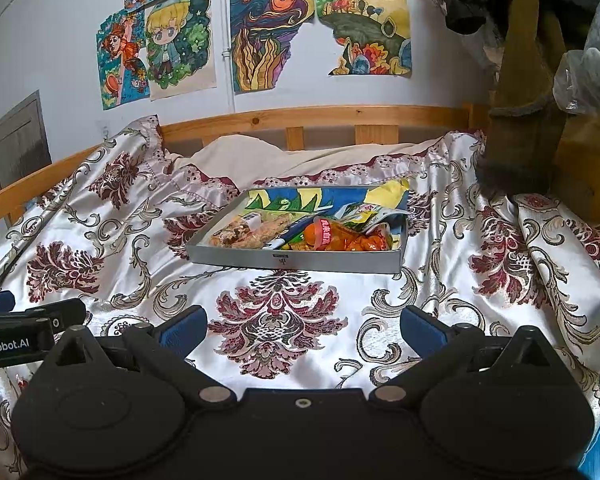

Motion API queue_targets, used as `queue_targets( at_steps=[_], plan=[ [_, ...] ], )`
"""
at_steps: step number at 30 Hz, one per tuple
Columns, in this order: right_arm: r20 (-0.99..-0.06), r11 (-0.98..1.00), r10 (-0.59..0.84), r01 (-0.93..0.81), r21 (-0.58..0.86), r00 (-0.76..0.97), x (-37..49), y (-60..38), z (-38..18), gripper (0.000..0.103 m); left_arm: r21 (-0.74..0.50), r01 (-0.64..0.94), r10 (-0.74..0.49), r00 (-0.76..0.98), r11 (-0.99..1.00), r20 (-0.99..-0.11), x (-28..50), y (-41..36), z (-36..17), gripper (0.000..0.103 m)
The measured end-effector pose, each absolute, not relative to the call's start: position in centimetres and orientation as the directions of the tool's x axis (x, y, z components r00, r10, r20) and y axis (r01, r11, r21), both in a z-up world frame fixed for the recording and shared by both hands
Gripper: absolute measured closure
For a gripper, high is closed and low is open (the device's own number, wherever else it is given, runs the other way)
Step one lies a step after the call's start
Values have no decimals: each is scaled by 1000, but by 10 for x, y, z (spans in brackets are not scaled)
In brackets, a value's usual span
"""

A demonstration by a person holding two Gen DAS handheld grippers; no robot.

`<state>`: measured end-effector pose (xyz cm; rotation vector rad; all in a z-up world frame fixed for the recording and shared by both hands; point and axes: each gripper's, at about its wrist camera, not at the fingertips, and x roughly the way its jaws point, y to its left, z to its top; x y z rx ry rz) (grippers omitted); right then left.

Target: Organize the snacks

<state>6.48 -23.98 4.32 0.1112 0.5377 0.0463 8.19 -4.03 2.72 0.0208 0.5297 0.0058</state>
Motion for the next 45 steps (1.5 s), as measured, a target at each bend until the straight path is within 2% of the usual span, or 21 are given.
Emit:
queue_targets(
  at_steps=[45],
  plan=[
    [-510,993,75,-15,120,857,66,-241,43,1,39,-16,34,861,999,-508,83,-42,28,0]
  ],
)
